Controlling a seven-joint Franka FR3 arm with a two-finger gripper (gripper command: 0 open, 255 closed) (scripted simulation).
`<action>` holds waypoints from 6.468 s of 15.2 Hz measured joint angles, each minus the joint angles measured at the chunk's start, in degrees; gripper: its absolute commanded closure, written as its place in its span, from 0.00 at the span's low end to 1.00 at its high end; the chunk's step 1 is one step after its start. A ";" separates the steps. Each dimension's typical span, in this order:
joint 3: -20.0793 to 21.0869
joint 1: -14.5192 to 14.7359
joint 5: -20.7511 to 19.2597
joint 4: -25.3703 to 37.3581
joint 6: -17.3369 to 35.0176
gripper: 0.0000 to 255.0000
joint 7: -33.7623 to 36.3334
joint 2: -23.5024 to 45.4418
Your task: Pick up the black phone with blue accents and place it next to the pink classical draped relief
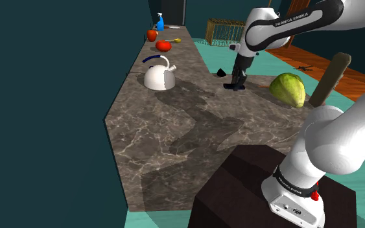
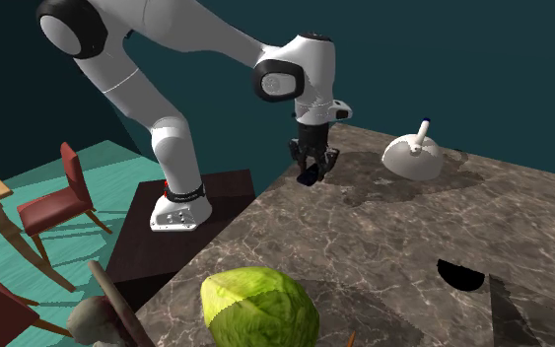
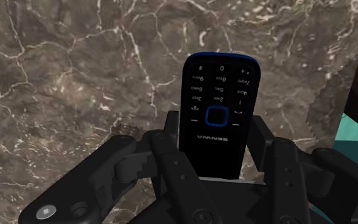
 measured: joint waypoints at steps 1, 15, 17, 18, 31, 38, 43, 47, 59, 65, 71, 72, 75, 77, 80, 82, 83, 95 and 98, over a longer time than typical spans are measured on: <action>0.18 -0.05 0.01 0.52 -0.82 1.00 -0.02 -0.31; 3.00 0.03 0.89 9.10 -12.20 1.00 0.12 -3.15; 3.32 0.19 1.18 10.72 -13.80 1.00 0.08 -3.14; 3.58 0.26 1.29 11.31 -14.50 1.00 0.20 -3.22; 5.26 0.92 2.61 21.63 -24.53 1.00 -0.36 -2.87; 5.77 1.44 3.44 27.72 -29.45 1.00 -0.79 -1.61; 5.95 1.81 4.05 32.56 -33.13 1.00 -1.26 -0.40; 6.02 2.13 4.58 36.61 -36.06 1.00 -1.66 0.79; -1.14 -0.49 1.70 41.51 -40.41 1.00 -12.29 -0.55; -9.02 -1.32 0.45 45.26 -40.89 1.00 -21.47 0.99; -19.54 -0.49 1.03 50.76 -40.99 1.00 -31.88 4.73; -21.52 -0.17 1.32 51.65 -40.96 1.00 -33.63 5.45; -29.88 2.44 3.91 56.12 -41.40 1.00 -39.63 9.56; -40.19 6.98 7.33 59.39 -41.27 1.00 -45.02 13.90; -61.66 25.93 6.96 65.59 -42.74 1.00 -48.73 13.26; -67.04 34.50 1.41 71.54 -45.58 1.00 -48.10 7.81; -68.42 36.34 -0.32 73.34 -46.30 1.00 -48.55 6.14; -72.98 40.77 -6.26 73.59 -42.59 1.00 -50.10 -0.58; -71.99 37.86 -5.28 69.37 -39.55 1.00 -50.34 0.33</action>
